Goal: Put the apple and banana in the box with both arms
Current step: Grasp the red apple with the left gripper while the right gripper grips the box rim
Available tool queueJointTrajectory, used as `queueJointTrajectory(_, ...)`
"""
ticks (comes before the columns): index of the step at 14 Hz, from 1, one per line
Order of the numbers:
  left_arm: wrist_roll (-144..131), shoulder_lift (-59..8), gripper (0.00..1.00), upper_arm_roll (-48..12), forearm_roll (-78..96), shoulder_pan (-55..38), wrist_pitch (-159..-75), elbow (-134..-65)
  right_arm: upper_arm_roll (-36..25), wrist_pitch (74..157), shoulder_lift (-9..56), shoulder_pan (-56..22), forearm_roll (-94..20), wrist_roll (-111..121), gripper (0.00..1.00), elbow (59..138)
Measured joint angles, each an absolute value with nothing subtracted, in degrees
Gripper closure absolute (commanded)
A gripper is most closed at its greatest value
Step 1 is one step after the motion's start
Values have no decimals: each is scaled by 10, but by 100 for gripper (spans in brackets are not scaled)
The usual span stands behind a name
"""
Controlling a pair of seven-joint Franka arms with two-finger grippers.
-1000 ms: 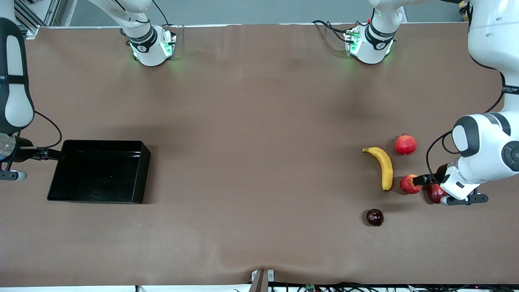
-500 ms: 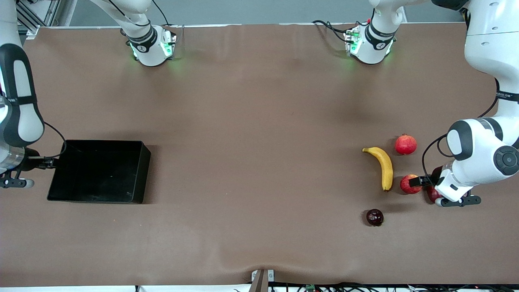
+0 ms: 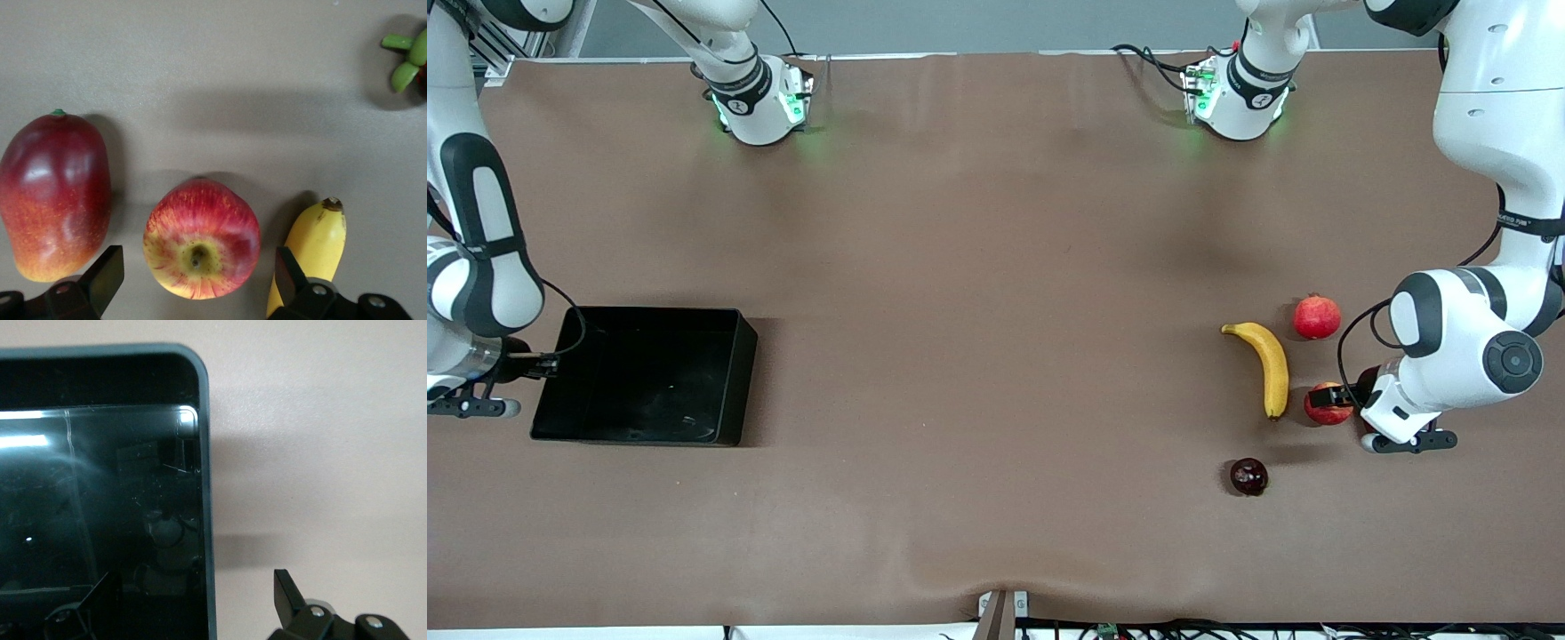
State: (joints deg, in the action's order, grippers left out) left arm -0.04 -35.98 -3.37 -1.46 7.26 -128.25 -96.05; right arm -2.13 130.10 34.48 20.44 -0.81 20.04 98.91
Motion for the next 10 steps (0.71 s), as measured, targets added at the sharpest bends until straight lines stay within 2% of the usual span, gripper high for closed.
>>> queueJointTrajectory(1,0,-361,0,-34,-15,73,-1284,-960,-21,1302,350,204,-8,200,0,989)
queueJointTrajectory(2,0,-361,0,-34,-15,73,-1285,-960,-21,1303,355,204,-8,200,11,989)
queueJointTrajectory(3,0,-363,0,-34,-15,73,-1288,-960,-21,1303,358,204,-8,200,51,989)
queueJointTrajectory(4,0,-364,0,-34,-15,72,-1293,-960,-21,1303,359,204,-8,200,82,989)
queueJointTrajectory(5,0,-367,0,-34,-15,72,-1300,-960,-21,1303,360,204,-8,200,99,989)
queueJointTrajectory(10,0,-384,0,-34,-15,67,-1321,-960,-21,1303,360,204,-9,200,100,989)
